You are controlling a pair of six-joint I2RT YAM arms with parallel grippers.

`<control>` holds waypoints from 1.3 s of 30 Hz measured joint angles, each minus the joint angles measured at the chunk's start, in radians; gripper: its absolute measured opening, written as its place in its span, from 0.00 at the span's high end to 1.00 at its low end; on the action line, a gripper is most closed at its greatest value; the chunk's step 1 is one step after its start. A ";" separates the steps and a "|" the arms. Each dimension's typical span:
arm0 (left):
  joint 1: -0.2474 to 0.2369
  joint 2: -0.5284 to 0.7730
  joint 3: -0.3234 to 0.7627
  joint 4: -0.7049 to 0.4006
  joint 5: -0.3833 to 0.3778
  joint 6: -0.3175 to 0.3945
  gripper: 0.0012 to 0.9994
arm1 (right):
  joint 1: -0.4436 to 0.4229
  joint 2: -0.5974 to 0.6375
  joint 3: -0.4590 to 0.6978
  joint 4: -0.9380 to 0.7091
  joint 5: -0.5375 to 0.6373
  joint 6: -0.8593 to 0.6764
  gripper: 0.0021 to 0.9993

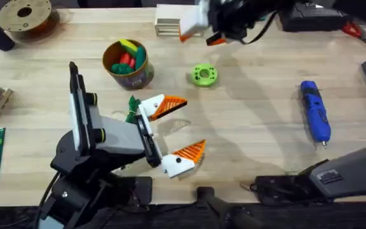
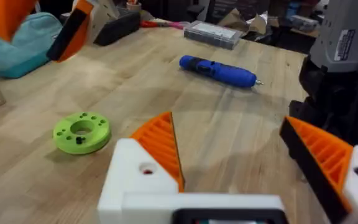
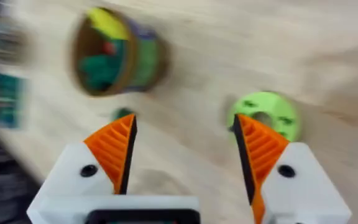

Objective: Pick up the gripper from the table and insert it into the empty holder that is missing its gripper. Then pick up a screw, insert it into the mounting hole, and use the screwdriver to tighten it. Finally, clean up the table by picking up the vegetable and placing it into the bucket.

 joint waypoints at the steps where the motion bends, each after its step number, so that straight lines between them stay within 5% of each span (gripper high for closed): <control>1: 0.000 0.000 0.000 0.000 0.000 0.000 0.01 | 0.024 0.000 0.000 -0.011 0.061 -0.029 0.14; 4: 0.000 0.000 0.000 0.000 0.000 0.000 0.01 | 0.083 0.000 0.000 -0.023 0.178 -0.086 0.14; 12: 0.000 0.000 0.000 0.000 0.000 0.000 0.01 | 0.113 0.004 0.000 -0.043 0.284 -0.150 0.49; 24: 0.000 0.000 0.000 0.000 0.000 0.000 0.01 | 0.171 0.175 0.000 -0.160 0.398 -0.166 0.49; 39: 0.000 0.000 0.000 0.000 0.000 0.000 0.01 | 0.198 0.208 0.000 -0.127 0.434 -0.166 0.58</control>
